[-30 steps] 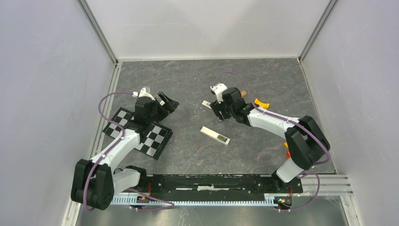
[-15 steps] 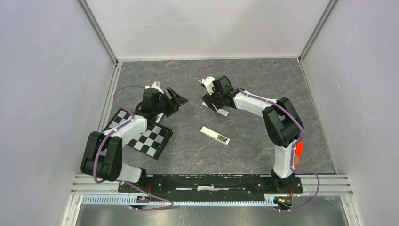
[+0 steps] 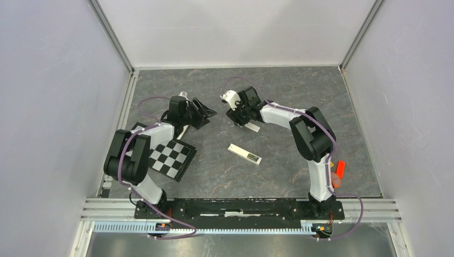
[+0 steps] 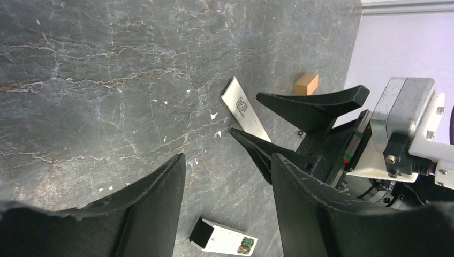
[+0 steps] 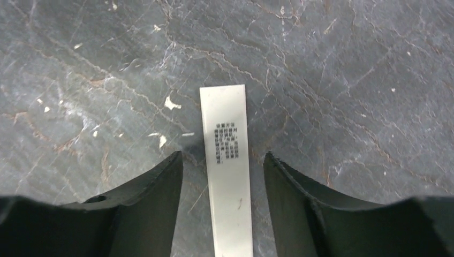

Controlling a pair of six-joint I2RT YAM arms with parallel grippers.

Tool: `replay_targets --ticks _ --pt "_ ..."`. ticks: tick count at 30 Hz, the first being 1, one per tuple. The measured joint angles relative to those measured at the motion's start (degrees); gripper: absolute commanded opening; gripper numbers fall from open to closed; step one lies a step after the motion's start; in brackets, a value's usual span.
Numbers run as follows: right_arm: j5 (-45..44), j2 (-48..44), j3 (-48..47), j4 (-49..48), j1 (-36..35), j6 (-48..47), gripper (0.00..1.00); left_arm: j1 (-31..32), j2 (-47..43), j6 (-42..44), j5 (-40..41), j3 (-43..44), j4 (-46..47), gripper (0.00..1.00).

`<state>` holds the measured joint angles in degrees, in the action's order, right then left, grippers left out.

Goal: Load the batteries into the remote control
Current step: Pick up the battery cover at the center of the board.

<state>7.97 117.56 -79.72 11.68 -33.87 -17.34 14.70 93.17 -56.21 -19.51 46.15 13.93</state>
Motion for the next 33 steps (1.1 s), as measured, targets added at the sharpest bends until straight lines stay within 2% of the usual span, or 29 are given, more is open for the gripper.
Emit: replay_targets --ticks 10,16,19,26,33 --pt "2.25 4.66 -5.60 1.14 0.31 -1.90 0.47 0.00 6.34 -0.46 -3.82 3.82 1.29 0.63" --pt "5.16 5.75 -7.63 3.63 1.11 -2.49 0.58 0.00 8.81 -0.46 -6.51 5.73 1.97 0.63" --pt "6.54 6.43 -8.94 5.01 1.84 -2.80 0.59 0.00 9.75 -0.46 -7.58 6.12 2.23 0.63" --pt "9.44 7.26 -10.38 7.56 3.19 -3.74 0.43 0.07 11.28 -0.46 -8.26 6.78 2.43 0.63" --pt "10.95 7.23 -10.21 7.76 3.23 -4.85 0.36 0.61 13.22 -0.46 -9.70 8.35 2.49 0.63"
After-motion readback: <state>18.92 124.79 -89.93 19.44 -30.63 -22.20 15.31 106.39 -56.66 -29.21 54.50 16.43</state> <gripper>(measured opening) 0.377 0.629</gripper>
